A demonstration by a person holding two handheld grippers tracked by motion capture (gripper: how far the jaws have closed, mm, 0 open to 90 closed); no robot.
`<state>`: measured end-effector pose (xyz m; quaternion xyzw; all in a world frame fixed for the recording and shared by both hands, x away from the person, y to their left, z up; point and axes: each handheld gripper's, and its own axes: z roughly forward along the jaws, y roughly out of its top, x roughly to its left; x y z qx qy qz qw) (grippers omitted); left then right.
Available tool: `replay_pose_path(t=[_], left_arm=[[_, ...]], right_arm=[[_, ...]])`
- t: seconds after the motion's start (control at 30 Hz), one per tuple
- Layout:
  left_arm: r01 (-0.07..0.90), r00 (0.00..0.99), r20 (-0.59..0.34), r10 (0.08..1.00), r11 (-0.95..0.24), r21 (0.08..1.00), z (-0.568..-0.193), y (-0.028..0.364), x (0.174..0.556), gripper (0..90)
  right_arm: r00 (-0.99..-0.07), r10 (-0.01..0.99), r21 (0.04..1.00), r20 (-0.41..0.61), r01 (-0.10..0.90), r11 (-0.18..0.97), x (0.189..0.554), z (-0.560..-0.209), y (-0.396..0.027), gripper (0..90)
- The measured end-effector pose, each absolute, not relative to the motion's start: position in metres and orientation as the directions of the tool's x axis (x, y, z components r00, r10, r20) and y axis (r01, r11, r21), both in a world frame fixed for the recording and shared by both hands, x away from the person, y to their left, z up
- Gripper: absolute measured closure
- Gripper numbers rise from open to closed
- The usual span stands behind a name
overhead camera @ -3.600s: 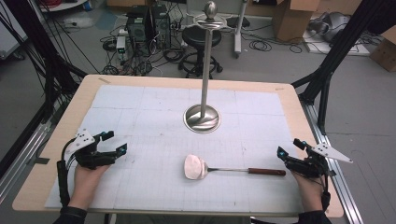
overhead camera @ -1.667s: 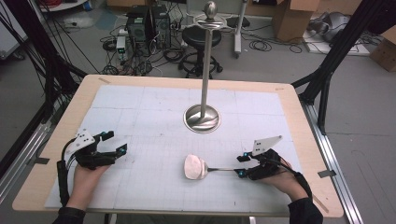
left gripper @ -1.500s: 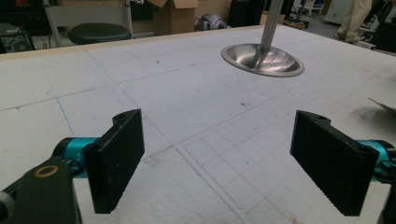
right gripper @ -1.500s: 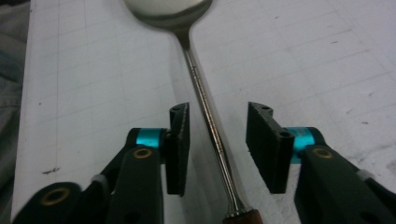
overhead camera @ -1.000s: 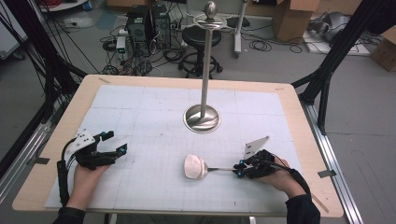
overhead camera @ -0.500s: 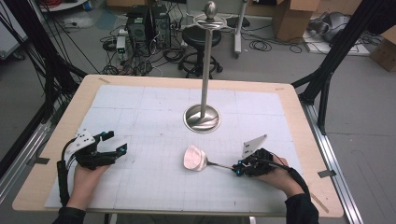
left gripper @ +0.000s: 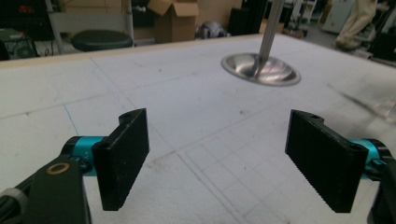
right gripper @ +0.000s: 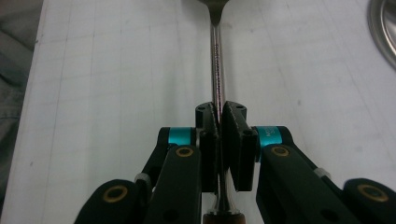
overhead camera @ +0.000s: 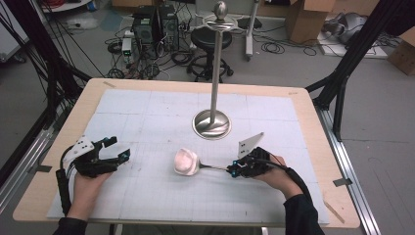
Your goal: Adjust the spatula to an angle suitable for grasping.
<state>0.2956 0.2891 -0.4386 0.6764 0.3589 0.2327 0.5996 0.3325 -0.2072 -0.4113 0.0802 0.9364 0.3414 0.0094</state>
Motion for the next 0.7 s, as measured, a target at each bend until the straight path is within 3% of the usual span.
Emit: replay_pose_path(t=[0.7], left_arm=[[0.135,0.656,-0.066,0.752,-0.031,0.990,-0.411,0.297,0.281,21.9]], right_arm=[[-0.999,-0.022,0.659,0.028,0.002,0.752,0.355,-0.413,-0.093,84.9]])
